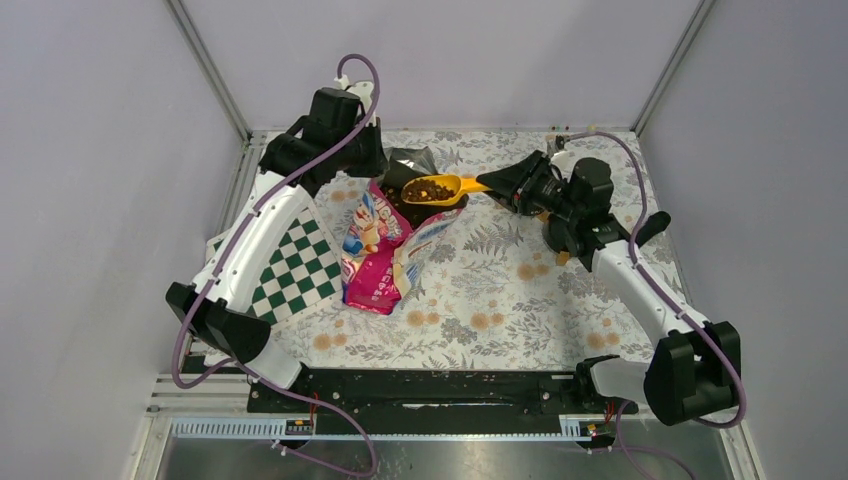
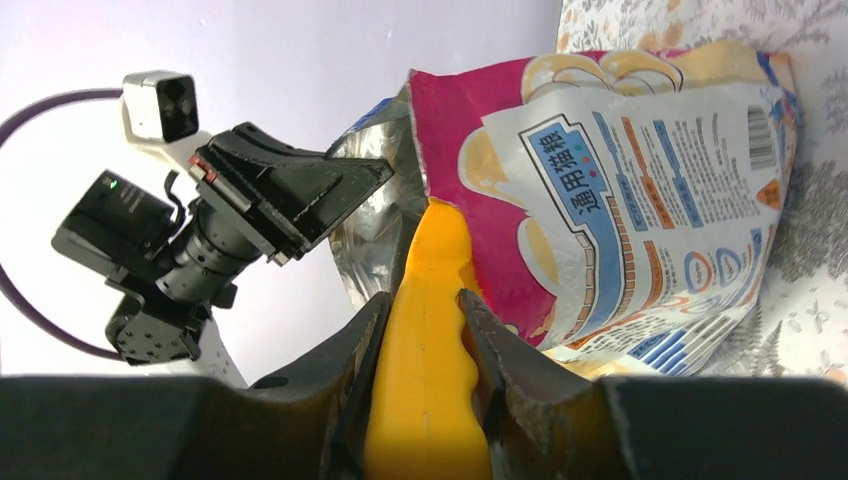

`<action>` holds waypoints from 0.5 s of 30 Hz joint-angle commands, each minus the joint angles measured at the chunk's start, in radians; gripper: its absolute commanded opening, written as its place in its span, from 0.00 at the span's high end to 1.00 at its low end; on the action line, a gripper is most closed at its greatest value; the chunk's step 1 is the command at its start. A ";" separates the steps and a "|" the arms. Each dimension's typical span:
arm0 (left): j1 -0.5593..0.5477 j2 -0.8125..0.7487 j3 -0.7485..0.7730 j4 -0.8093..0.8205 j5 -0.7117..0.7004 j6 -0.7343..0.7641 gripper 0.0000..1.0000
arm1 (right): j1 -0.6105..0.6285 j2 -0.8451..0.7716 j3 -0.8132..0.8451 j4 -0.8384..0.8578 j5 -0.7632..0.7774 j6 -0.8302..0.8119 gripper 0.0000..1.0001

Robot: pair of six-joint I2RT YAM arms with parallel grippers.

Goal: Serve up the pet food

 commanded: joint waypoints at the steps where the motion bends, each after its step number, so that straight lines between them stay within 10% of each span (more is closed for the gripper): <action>1: 0.008 -0.078 0.015 0.185 0.058 0.010 1.00 | -0.006 -0.063 0.110 -0.041 0.022 -0.175 1.00; 8: 0.008 -0.076 0.011 0.207 0.154 0.018 1.00 | 0.036 -0.096 0.192 -0.197 0.090 -0.466 1.00; 15: 0.009 -0.075 0.015 0.211 0.159 0.015 1.00 | 0.044 -0.078 0.182 -0.122 0.095 -0.415 1.00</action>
